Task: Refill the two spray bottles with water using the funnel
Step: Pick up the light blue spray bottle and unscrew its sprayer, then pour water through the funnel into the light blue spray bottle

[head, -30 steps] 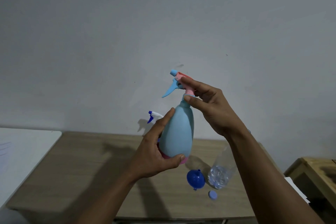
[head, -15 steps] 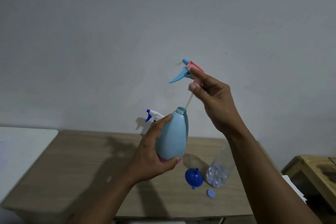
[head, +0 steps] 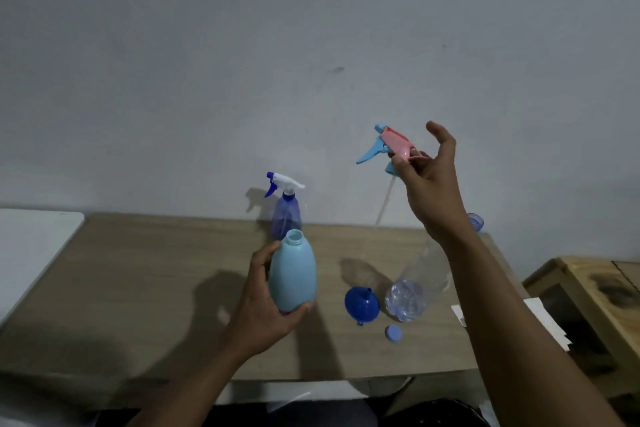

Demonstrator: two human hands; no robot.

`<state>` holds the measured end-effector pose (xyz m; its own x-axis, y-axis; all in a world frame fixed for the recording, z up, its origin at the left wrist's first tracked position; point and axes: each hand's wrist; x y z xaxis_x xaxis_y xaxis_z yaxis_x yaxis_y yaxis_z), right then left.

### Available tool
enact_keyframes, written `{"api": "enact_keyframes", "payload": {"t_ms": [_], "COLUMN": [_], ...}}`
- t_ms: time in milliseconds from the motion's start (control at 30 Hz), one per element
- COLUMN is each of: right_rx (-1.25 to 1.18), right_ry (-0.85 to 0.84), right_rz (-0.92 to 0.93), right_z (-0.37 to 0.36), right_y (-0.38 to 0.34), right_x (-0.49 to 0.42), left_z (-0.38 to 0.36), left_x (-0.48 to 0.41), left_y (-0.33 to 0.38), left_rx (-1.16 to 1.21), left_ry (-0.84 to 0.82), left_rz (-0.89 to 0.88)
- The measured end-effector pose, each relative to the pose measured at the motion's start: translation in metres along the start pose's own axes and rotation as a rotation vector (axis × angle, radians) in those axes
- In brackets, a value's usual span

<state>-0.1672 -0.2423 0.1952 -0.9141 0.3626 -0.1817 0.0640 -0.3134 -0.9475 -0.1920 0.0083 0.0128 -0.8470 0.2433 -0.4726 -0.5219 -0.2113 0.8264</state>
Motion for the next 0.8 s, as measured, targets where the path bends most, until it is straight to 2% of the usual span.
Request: {"api": "enact_keyframes", "payload": {"t_ms": [233,400,500,633,800], "right_rx": [0.169,0.204,0.267,0.398,0.45], "right_ry": [-0.187,-0.193,-0.181,-0.216,-0.243], "right_rz": [-0.328,-0.508,-0.557,-0.568,-0.64], "right_z": [-0.037,-0.073,-0.091,-0.104,-0.111], "right_y": [0.126,0.199,0.223,0.238,0.255], "right_x": [0.004,0.008,0.006,0.0,-0.006], "left_z": [-0.029,-0.046,-0.05,-0.055,-0.058], "left_x": [0.021,0.033,0.04,0.047,0.051], "left_y": [-0.066,-0.104,-0.118,-0.134,-0.144], "left_rx": [-0.036,-0.077,-0.089,-0.08,-0.084], "left_ry": [-0.058,-0.142,-0.172,-0.134,-0.133], "left_rz": [0.076,0.083,0.06,0.03,0.044]}}
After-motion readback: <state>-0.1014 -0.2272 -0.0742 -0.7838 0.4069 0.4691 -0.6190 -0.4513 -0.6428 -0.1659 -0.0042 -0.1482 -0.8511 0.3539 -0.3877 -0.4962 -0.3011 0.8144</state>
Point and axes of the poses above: each hand's wrist, its own x-axis away from the middle knuckle, its own z-axis out of the back of the hand, y = z × x, and after that the axes turned 8 degrees about -z, right-handed
